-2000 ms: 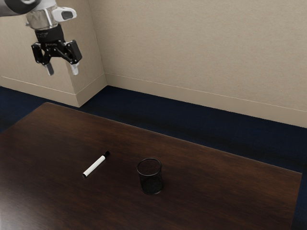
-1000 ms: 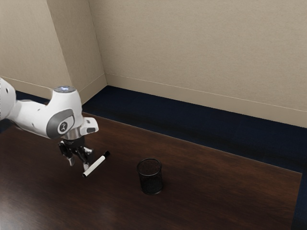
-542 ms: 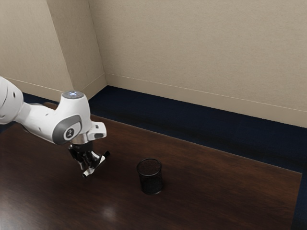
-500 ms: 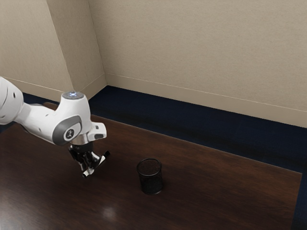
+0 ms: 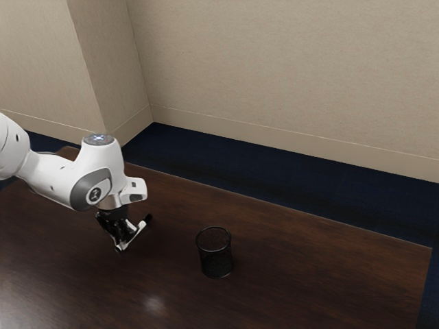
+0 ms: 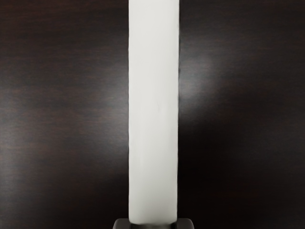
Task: Put the marker into the pen holder.
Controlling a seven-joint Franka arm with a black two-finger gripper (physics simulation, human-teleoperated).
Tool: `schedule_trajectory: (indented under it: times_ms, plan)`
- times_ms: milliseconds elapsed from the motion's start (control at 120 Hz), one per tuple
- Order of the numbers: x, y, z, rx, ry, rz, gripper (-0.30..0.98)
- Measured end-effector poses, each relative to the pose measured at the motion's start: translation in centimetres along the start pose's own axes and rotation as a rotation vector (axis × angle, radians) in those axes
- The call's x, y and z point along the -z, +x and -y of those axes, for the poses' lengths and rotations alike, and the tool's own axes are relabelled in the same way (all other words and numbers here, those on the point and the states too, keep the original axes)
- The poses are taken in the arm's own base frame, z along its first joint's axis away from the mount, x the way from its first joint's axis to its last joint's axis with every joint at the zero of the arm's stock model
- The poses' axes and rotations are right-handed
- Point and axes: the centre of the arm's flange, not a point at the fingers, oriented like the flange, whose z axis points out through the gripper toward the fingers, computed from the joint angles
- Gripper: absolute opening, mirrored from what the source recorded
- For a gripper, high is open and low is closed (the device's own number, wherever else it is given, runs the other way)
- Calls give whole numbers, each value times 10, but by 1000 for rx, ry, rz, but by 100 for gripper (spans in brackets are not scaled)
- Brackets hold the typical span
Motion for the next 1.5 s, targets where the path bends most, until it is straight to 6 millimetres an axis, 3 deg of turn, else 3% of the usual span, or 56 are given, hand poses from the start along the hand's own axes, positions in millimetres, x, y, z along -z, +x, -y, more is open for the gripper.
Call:
schedule_trajectory:
  times_ms: [200, 383, 500, 583, 717, 775, 842, 908, 983, 1100, 1300, 1442, 1500]
  plan:
    - [-1, 2, 1, -14, -5, 0, 1]
    - [20, 5, -8, -31, 7, -20, -4]
    - [57, 18, -25, -47, 25, -22, -5]
    - [96, 34, -39, -44, 30, -14, -6]
    - [174, 18, -74, -50, 36, -49, -6]
    - [193, 10, -102, -72, 28, -54, -6]
    - [205, 0, -154, -140, 16, -50, -6]
    - [210, -11, -196, -191, 5, -39, -6]
    - [210, -17, -213, -196, -9, -19, -6]
    - [193, -14, -211, -158, -30, 34, -6]
    - [180, 31, -213, -119, -80, 83, -4]
    - [178, 54, -208, -100, -100, 113, 26]
    - [202, 57, -196, -68, -121, 79, 36]
